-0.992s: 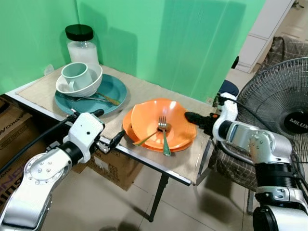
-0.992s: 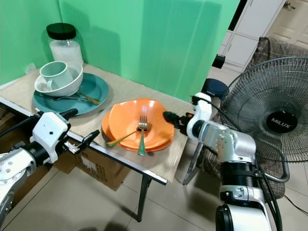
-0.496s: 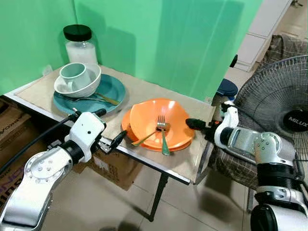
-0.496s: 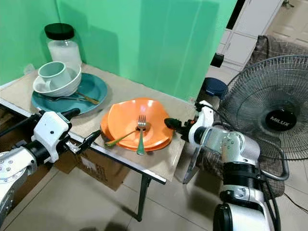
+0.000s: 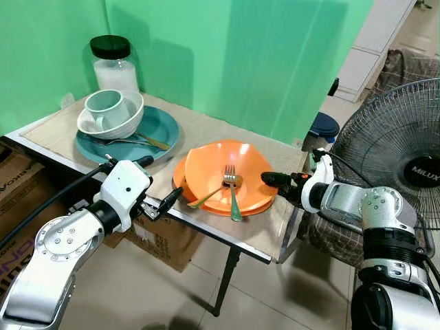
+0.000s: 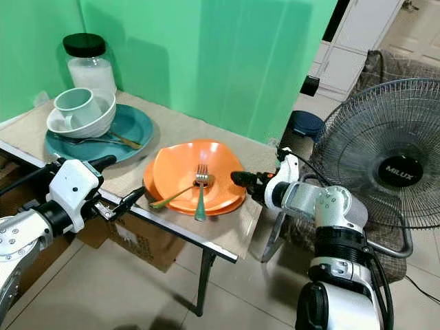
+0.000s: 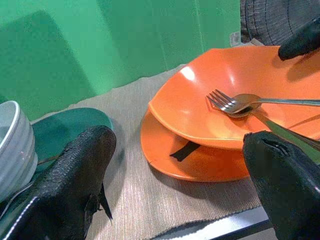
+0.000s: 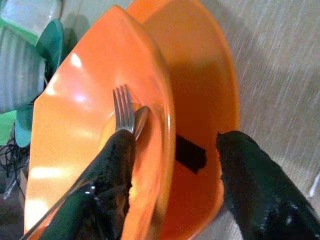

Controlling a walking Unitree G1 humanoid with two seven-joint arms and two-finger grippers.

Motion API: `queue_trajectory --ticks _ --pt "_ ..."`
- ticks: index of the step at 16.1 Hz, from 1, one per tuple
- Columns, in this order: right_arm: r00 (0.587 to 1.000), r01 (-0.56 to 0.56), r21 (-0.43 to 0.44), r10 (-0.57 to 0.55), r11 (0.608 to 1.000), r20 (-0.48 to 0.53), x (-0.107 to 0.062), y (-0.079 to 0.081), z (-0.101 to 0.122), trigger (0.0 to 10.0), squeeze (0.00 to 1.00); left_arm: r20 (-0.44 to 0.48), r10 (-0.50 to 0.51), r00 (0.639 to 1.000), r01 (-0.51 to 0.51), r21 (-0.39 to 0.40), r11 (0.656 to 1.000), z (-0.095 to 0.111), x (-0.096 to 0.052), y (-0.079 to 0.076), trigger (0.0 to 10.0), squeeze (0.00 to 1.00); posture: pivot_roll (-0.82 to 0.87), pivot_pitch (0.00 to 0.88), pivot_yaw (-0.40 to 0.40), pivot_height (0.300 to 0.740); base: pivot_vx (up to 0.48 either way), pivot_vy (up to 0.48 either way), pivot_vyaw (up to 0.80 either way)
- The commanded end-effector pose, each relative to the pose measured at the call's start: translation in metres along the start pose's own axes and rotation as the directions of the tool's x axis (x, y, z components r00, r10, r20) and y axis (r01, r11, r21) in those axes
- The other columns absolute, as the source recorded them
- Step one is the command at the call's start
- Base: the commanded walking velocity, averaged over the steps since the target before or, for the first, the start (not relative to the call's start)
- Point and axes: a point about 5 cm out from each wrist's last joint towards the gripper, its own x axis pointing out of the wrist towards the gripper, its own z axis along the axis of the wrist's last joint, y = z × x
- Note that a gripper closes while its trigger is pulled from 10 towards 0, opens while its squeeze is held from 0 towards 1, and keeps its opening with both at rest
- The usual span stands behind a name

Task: Setting the table

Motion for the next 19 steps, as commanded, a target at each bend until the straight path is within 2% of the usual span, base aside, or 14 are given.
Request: queue_trajectory --ticks 1,9,12,19 --pt "1.0 -0.003 0.013 0.003 1.0 -0.009 -0.0005 0.0017 0.002 0.0 0.0 0.002 -0.02 1.0 0.02 0.001 1.0 0.0008 0.002 -0.0037 10.0 0.0 0.12 0.0 -0.1 0.74 0.0 0.0 0.0" --pt "0.998 0.014 0.05 -0.011 0.999 -0.055 0.003 -0.0015 -0.0048 0.0 0.0 -0.005 -0.043 0.999 0.043 0.004 0.999 -0.0001 -0.0003 -0.0065 10.0 0.0 0.12 0.0 -0.104 0.74 0.0 0.0 0.0" --pt "0.999 0.011 0.064 -0.008 0.998 -0.054 0.0036 -0.0012 -0.0036 0.0 0.0 0.033 -0.079 0.996 0.08 -0.016 0.997 0.0054 -0.0007 -0.0096 10.0 0.0 0.12 0.0 -0.104 0.74 0.0 0.0 0.0" --pt "0.998 0.005 0.039 -0.003 0.999 -0.058 0.004 0.0056 0.0027 0.0 0.0 0.029 -0.083 0.996 0.084 -0.022 0.996 0.0038 -0.0049 -0.0135 10.0 0.0 0.13 0.0 -0.125 0.74 0.0 0.0 0.0"
